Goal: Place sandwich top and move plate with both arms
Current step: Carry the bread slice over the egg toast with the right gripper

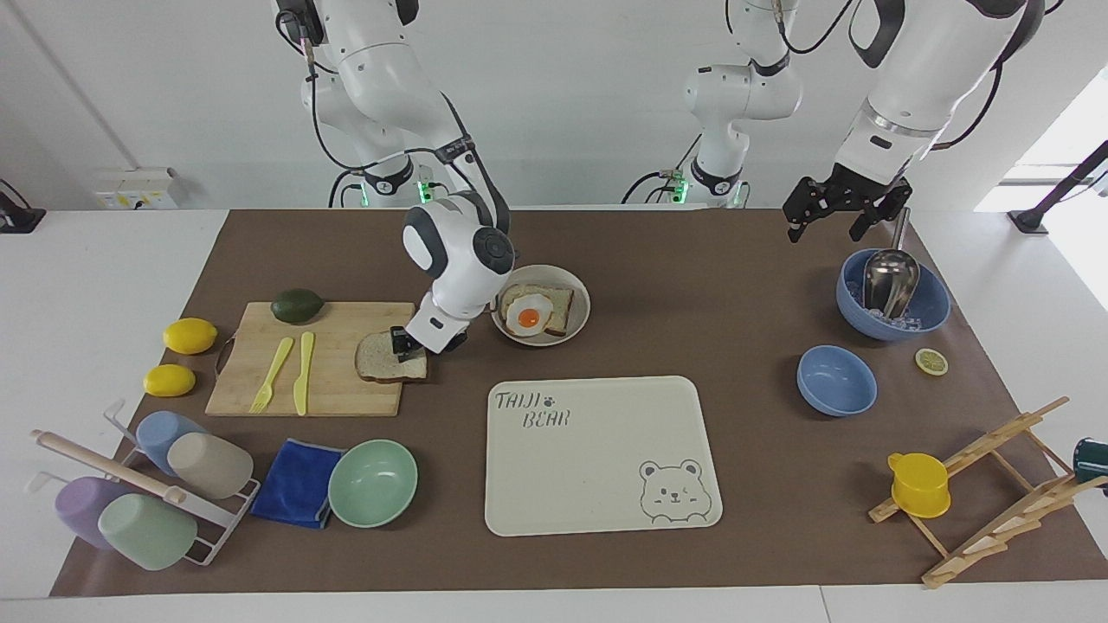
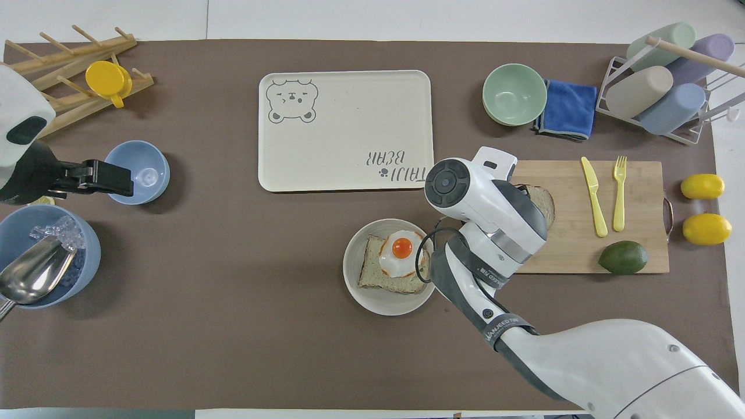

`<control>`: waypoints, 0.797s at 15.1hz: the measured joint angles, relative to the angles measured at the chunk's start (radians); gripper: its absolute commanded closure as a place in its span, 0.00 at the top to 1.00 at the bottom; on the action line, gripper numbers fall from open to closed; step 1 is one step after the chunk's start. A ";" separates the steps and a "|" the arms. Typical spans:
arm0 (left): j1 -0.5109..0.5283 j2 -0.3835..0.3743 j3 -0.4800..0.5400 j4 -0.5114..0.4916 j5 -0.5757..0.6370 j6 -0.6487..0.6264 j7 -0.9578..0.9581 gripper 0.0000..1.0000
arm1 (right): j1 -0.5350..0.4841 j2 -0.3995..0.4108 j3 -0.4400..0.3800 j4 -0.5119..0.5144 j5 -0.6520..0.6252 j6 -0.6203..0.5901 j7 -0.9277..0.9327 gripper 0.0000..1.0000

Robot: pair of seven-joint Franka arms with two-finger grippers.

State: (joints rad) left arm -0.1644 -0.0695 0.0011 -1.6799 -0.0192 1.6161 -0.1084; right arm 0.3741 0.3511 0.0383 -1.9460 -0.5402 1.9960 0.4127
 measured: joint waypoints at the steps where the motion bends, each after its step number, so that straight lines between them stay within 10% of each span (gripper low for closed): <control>1: 0.000 0.000 0.000 0.000 0.000 0.000 0.000 1.00 | 0.000 -0.004 0.000 0.001 -0.003 -0.006 0.000 0.00; 12: 0.000 0.000 0.000 0.000 0.000 0.000 0.000 1.00 | 0.247 0.006 0.144 0.180 0.088 -0.236 0.185 0.00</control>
State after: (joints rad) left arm -0.1644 -0.0695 0.0011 -1.6799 -0.0192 1.6161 -0.1084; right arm 0.6215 0.3575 0.1821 -1.7657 -0.4523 1.7603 0.5979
